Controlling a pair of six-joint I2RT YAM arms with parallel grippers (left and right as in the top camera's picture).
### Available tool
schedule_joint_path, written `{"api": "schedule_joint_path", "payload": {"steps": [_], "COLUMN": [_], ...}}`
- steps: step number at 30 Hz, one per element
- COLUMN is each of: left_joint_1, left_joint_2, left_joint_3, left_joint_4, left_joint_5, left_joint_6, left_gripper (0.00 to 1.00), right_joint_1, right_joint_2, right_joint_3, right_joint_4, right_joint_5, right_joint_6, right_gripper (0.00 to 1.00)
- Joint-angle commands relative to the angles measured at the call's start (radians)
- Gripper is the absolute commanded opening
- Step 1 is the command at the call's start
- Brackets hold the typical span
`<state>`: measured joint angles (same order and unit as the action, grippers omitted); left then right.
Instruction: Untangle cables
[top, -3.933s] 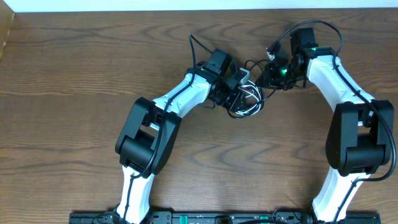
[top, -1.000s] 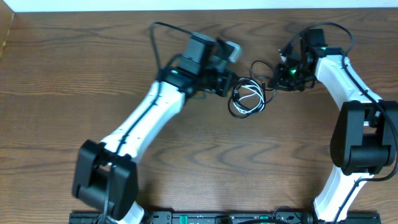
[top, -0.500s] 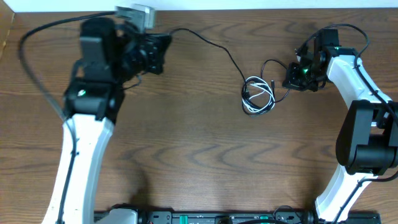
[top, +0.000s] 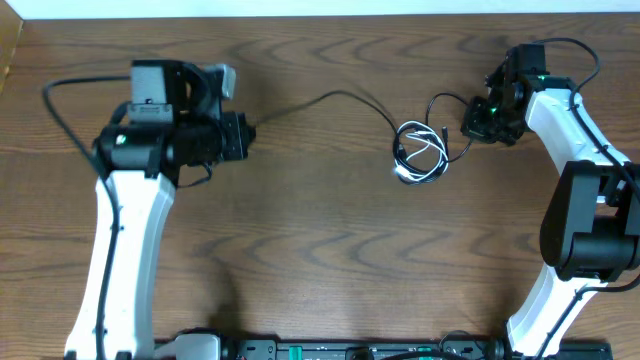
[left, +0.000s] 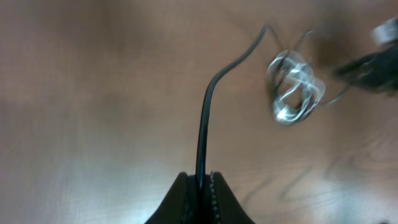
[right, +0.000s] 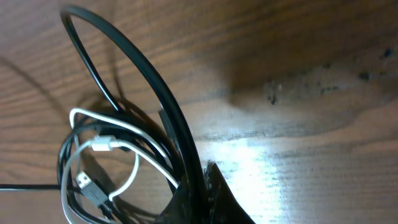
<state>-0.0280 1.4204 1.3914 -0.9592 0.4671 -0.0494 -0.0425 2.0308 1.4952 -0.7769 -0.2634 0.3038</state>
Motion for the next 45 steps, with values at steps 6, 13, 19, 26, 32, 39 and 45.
{"api": "schedule_joint_path", "payload": {"steps": [6,13,19,26,32,39,45], "left_joint_1": [-0.018,-0.071,-0.127,-0.238,-0.333,-0.436,-0.449], "left_joint_2": [0.088,0.072,0.071,0.111,0.233,0.385,0.449], "left_joint_3": [0.006,0.007,0.007,0.005,0.005,0.005,0.005], "left_joint_4": [-0.030,0.156,0.291,0.275,0.253,0.315,0.383], "left_joint_5": [-0.053,0.046,0.157,0.121,0.121,0.119,0.116], "left_joint_6": [0.003,0.003,0.002,0.016,0.030,0.029,0.029], "left_gripper": [0.07,0.07,0.07,0.07,0.08,0.08,0.61], "right_joint_1": [0.035,0.060,0.071,0.076,0.079,0.080,0.076], "right_joint_2": [-0.003,-0.055,-0.150,-0.207,-0.206,-0.206,-0.206], "right_joint_3": [0.001,0.018,0.022,0.022,0.021,0.021,0.021], "right_joint_4": [0.019,0.019,0.001,-0.056,-0.124,-0.174,-0.177], "right_joint_5": [-0.027,-0.053,-0.064,-0.064,-0.063,-0.015,-0.016], "right_joint_6": [-0.032,-0.148,-0.180,-0.185,-0.193,-0.201,-0.201], "right_gripper": [0.22,0.70,0.78,0.80,0.78,0.78,0.78]}}
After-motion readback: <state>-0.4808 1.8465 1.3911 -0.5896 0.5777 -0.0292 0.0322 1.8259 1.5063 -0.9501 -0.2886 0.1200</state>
